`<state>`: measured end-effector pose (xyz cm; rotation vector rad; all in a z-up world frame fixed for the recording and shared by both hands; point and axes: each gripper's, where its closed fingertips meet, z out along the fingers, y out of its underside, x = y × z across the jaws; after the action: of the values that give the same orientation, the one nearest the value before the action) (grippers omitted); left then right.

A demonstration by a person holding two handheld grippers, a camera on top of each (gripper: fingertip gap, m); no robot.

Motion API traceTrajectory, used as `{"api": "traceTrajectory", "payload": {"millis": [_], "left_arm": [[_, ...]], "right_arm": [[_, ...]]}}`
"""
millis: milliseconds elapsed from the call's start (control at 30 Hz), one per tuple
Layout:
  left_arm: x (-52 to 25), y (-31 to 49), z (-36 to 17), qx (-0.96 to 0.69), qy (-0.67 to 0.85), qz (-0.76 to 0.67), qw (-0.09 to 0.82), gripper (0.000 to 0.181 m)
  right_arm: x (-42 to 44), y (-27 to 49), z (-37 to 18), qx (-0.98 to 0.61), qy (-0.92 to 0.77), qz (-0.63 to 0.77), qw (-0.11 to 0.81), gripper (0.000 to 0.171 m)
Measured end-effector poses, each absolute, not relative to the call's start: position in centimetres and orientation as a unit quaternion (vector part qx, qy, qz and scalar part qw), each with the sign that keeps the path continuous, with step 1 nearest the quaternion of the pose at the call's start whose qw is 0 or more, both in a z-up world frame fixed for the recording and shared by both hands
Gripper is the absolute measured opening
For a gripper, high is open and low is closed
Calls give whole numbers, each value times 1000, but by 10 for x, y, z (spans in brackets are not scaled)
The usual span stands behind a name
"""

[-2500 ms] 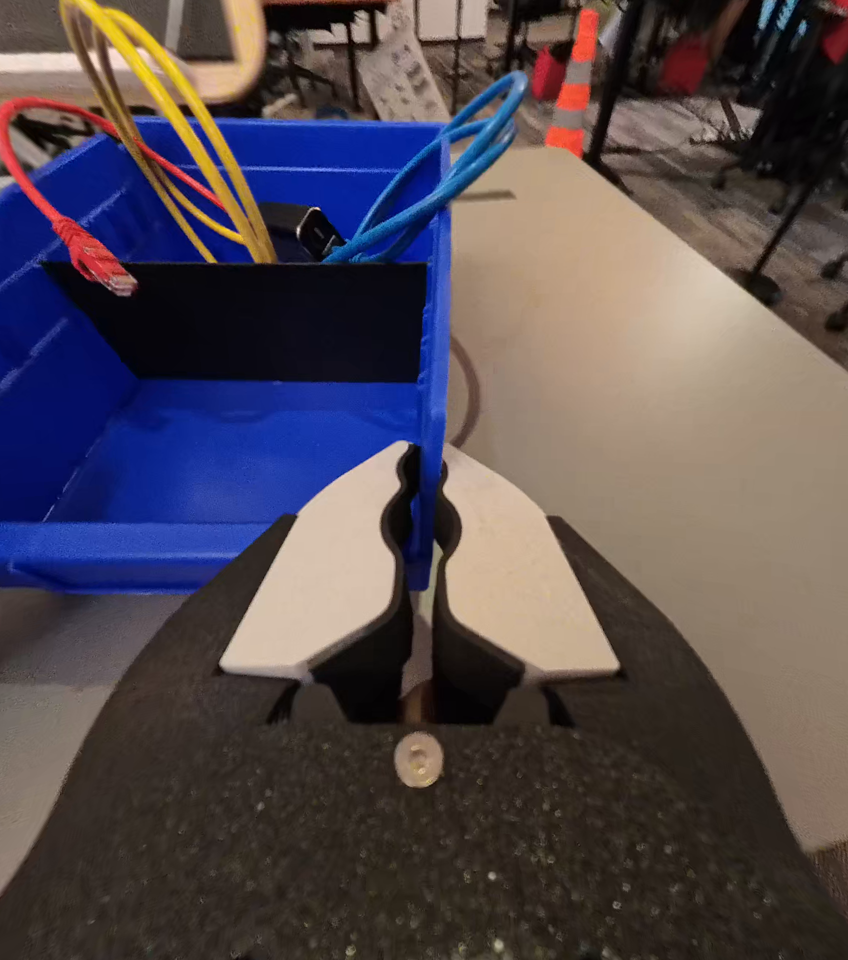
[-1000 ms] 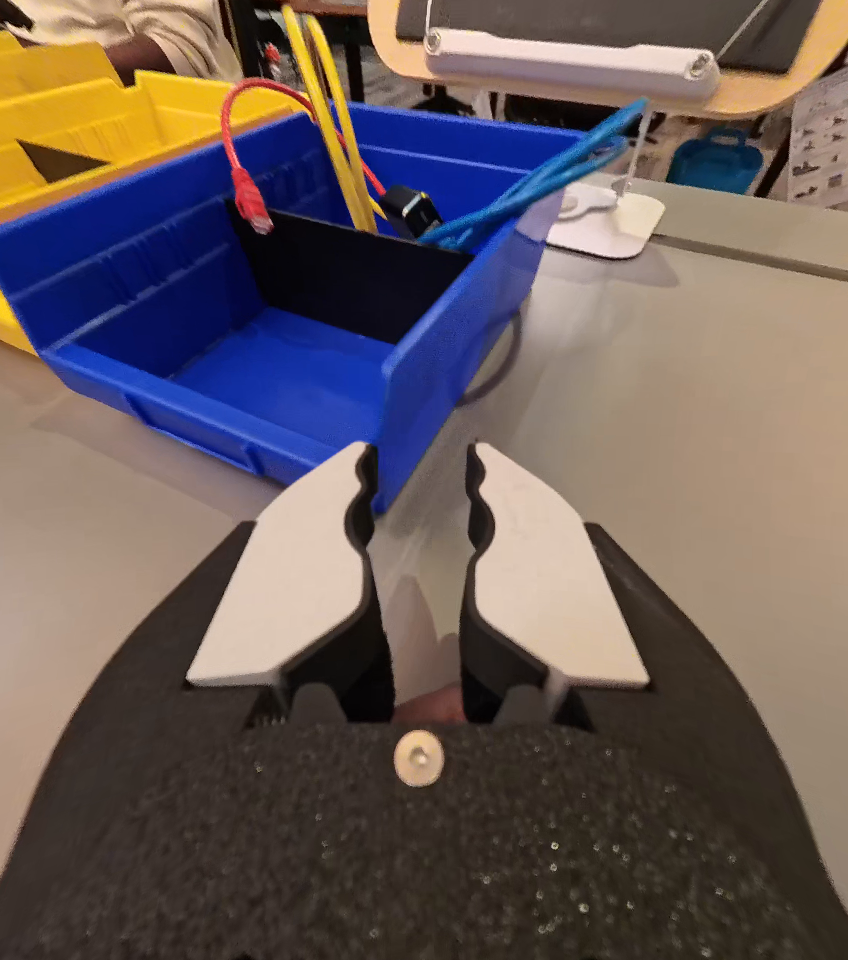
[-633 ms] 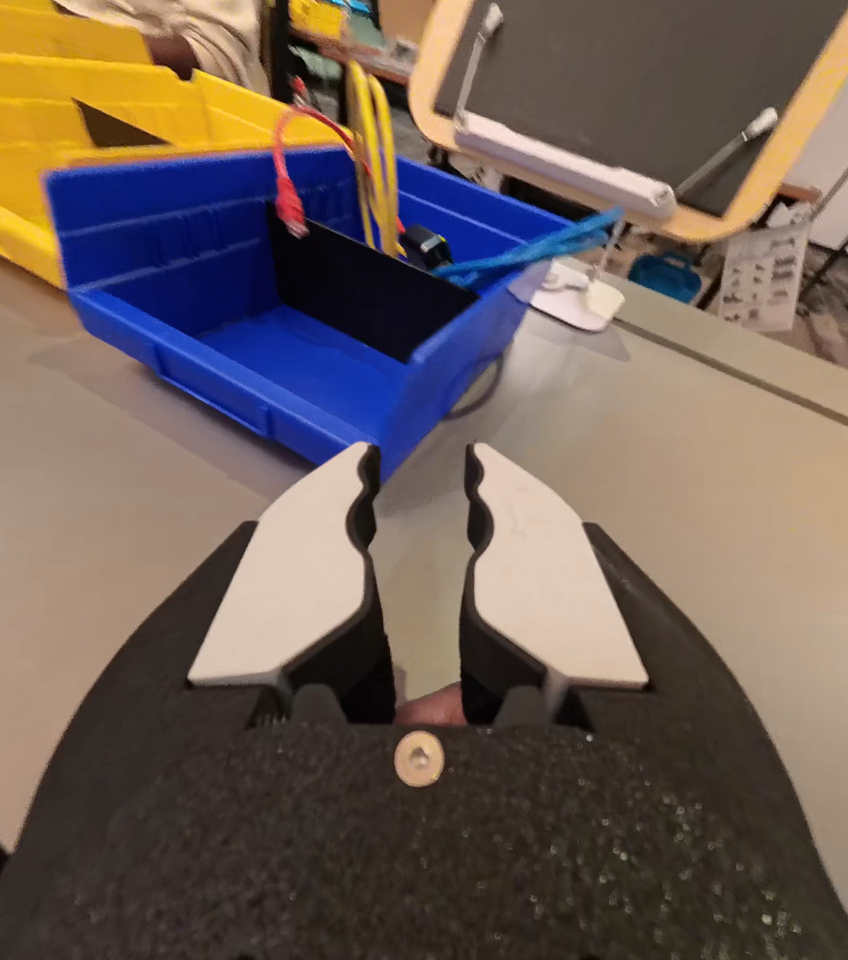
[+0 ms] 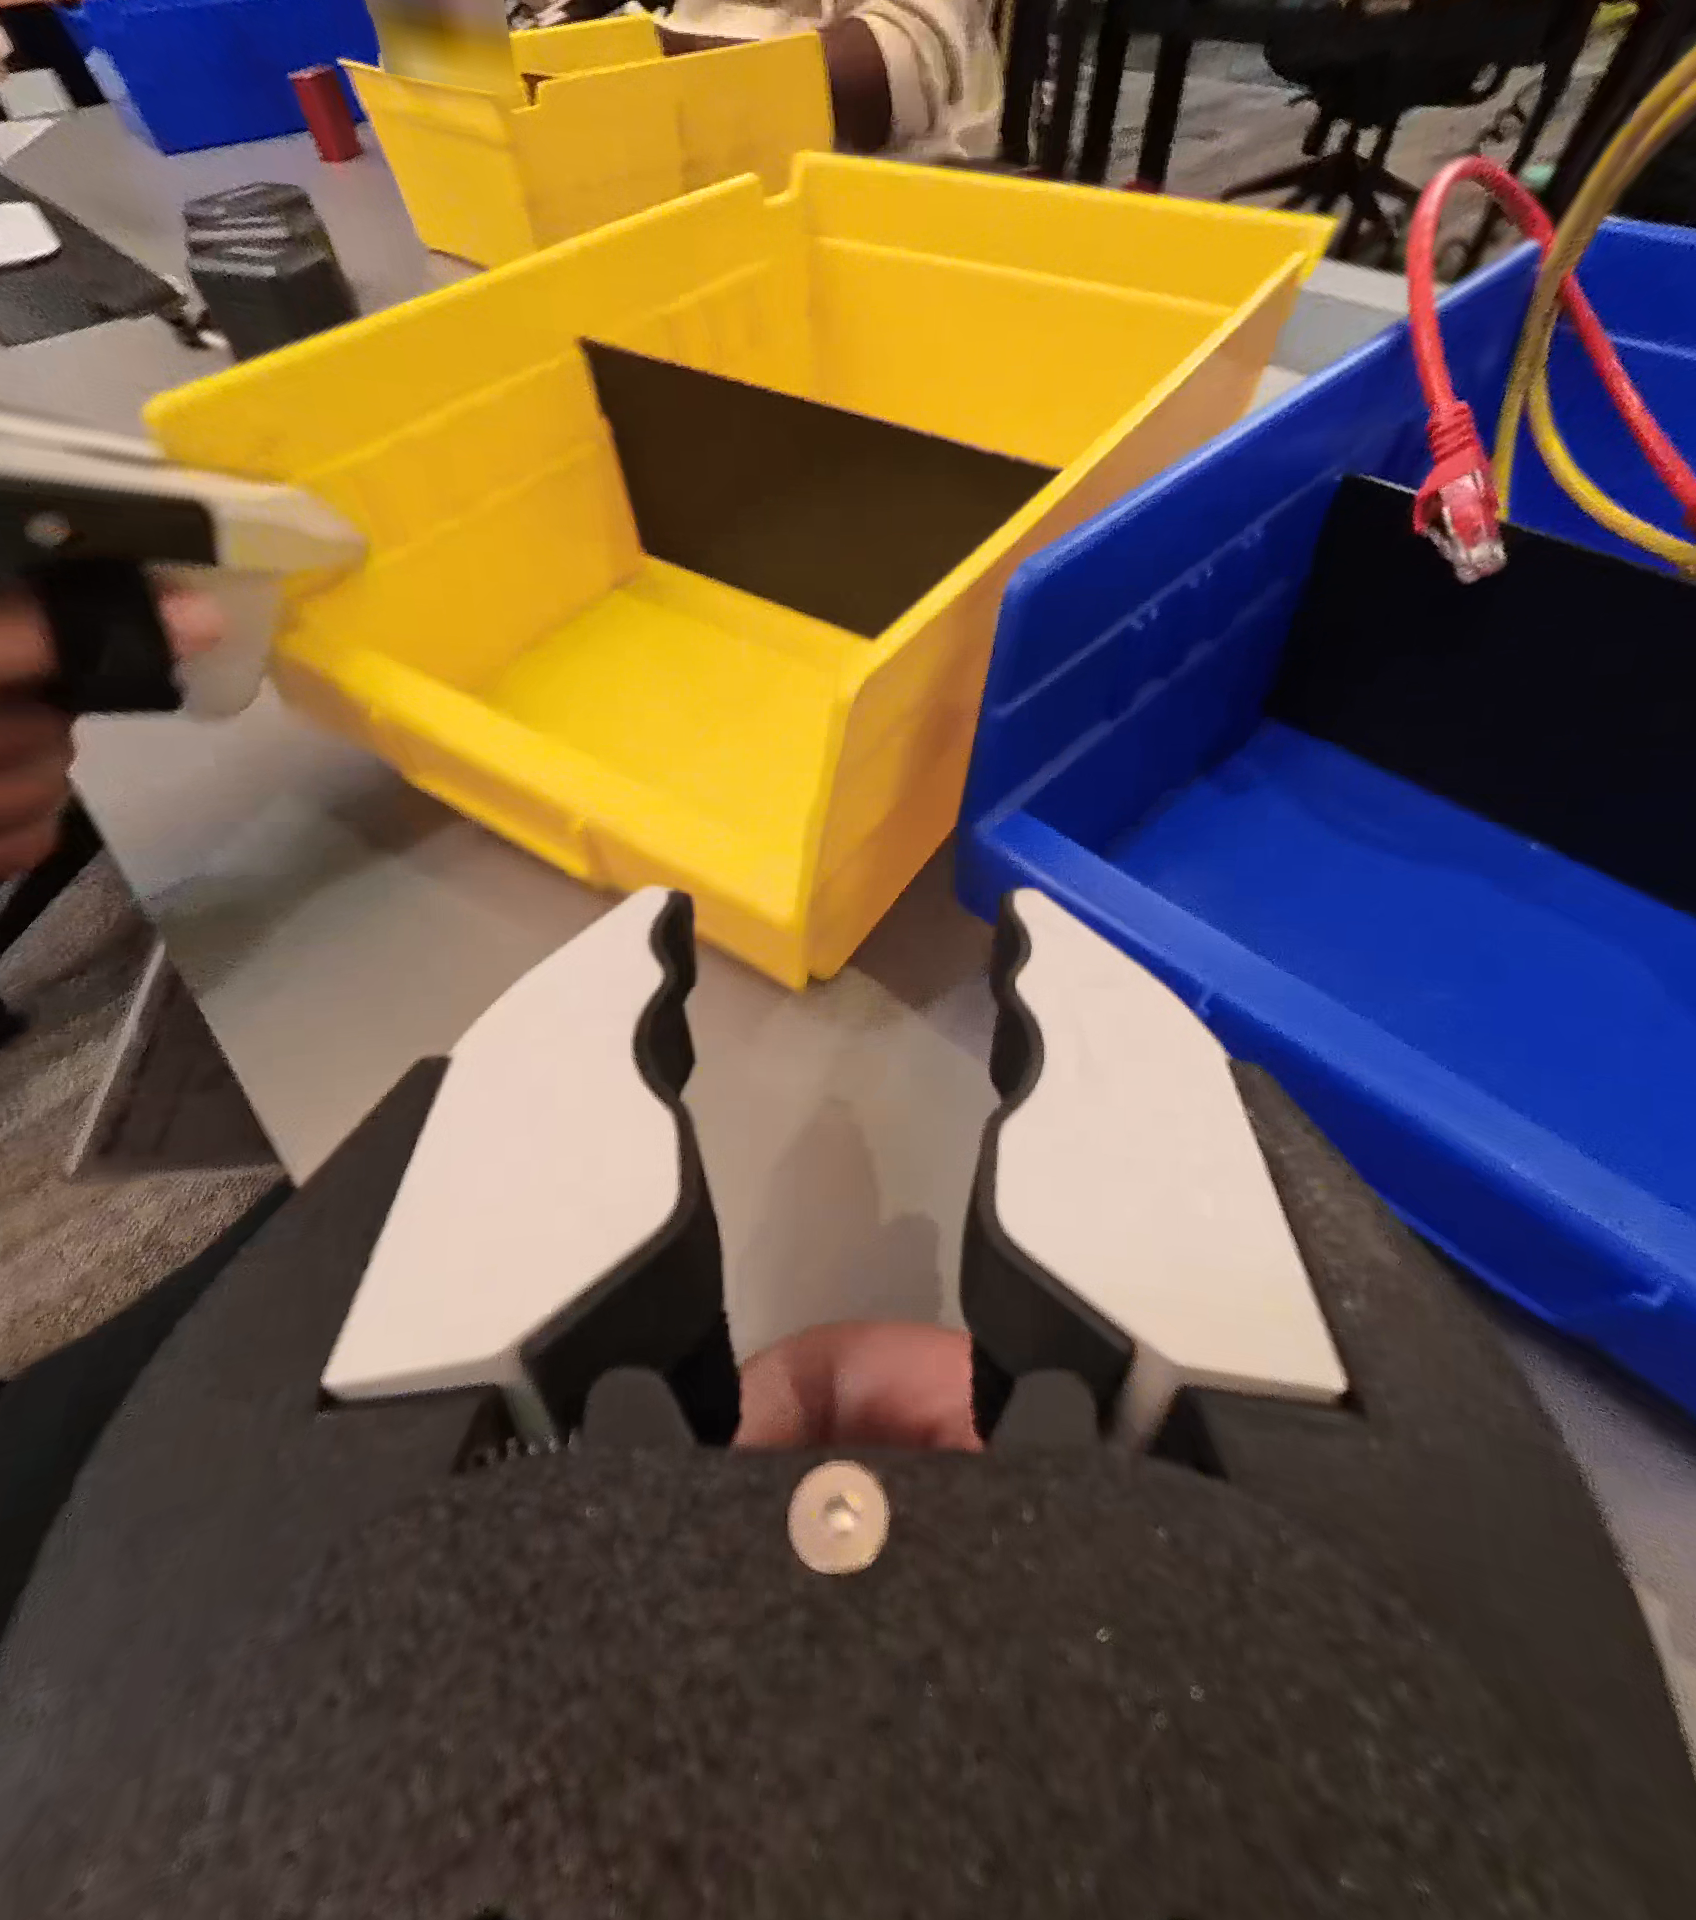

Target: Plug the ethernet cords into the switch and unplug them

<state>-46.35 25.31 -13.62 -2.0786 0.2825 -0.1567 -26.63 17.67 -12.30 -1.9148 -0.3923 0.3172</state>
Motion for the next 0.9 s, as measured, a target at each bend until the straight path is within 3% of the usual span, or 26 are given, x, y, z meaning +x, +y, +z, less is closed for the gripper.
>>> {"api": "traceTrajectory", "payload": {"millis": [33, 133, 200, 333, 467, 633, 767, 900], "left_arm": [[-464, 247, -136, -858, 116, -61, 497, 2], [-466, 225, -136, -857, 113, -56, 499, 2], [-467, 208, -136, -857, 110, -55, 501, 3], [-475, 180, -130, -853, 105, -19, 511, 4], [-479, 168, -105, -821, 83, 6, 564, 3], [-444, 167, -52, -743, 109, 10, 660, 4], [-371, 183, -19, -703, 167, 12, 692, 6], [-261, 198, 5, -688, 223, -33, 690, 4]], "right_arm": [[-268, 181, -122, -812, -152, 129, 549, 55], [-275, 190, -121, -820, -114, 129, 546, 45], [-285, 191, -126, -831, -116, 136, 527, 20], [-287, 192, -127, -828, -139, 87, 536, 10], [-291, 185, -109, -807, -135, 75, 569, 7], [-257, 177, -43, -735, -124, 25, 667, 6], [-184, 170, 1, -695, -74, -13, 715, 5], [-77, 159, 3, -694, 0, -96, 714, 6]]}}
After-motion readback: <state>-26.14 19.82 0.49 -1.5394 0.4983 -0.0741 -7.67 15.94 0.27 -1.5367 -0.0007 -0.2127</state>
